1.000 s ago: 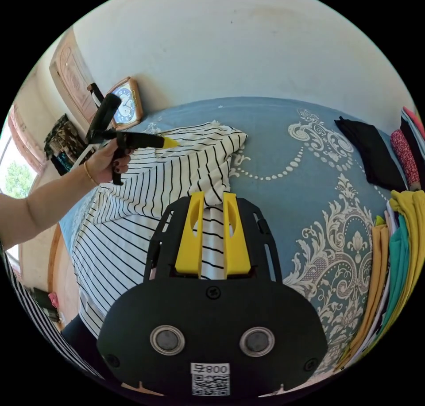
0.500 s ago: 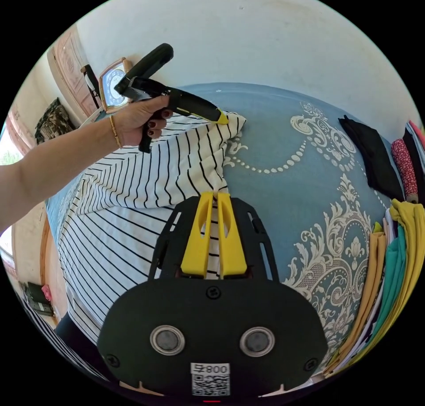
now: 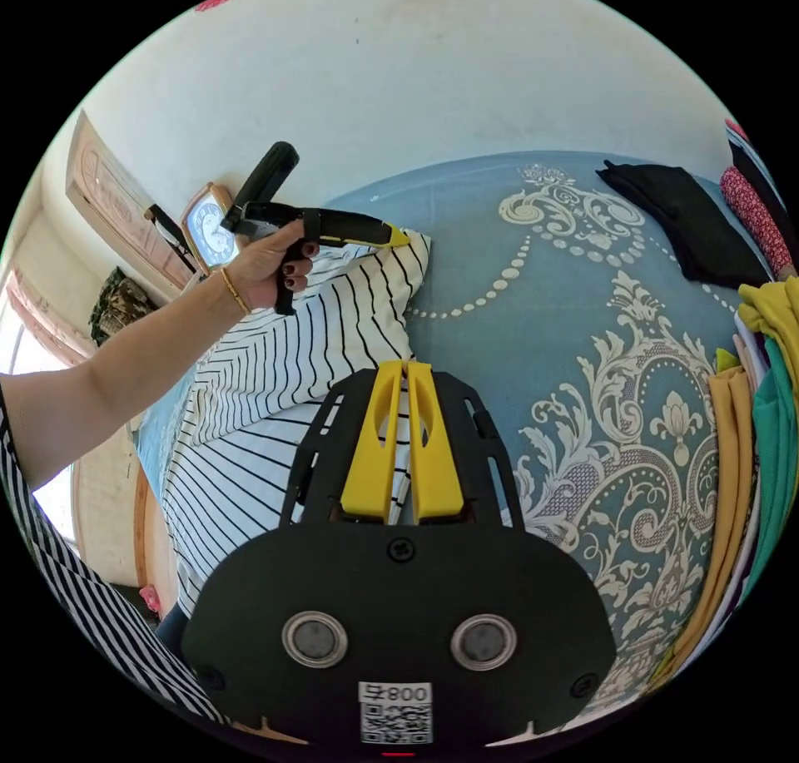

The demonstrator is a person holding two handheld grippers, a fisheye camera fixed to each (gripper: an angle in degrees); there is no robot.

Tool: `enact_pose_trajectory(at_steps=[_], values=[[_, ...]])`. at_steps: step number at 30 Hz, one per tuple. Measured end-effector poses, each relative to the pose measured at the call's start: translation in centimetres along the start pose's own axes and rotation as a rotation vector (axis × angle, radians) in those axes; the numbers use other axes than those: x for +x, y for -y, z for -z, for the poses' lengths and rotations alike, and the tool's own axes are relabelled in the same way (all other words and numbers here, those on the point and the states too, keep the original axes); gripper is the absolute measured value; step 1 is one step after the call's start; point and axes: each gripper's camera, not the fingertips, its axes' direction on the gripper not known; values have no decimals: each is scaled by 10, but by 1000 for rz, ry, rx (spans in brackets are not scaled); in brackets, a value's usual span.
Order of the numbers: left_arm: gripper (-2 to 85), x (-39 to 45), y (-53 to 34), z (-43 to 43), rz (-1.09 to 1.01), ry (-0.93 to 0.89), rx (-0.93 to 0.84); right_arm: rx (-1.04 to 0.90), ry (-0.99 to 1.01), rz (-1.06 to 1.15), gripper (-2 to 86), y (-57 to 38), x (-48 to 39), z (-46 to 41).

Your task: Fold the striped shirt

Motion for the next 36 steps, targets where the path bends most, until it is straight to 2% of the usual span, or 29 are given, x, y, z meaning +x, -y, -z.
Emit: enact_pose_trajectory(at_steps=[7,18,21,25,36], values=[[72,13,9,8,-5,-2,26,-14,16,-10,10,-5,26,-9],[51,68,49,-20,-141,240,-55,-16,24,-11,9,-13,63,-16],[48,75,55,-17,-149,241,-15,-16,22,-11,10,-14,71,-18],[24,76,65,-30,-127,237,-71,-17,26,-11,9,-16,82,-19],[9,102,90,-25,-161,204,44,51,43,-66,8,-25,118,-5]])
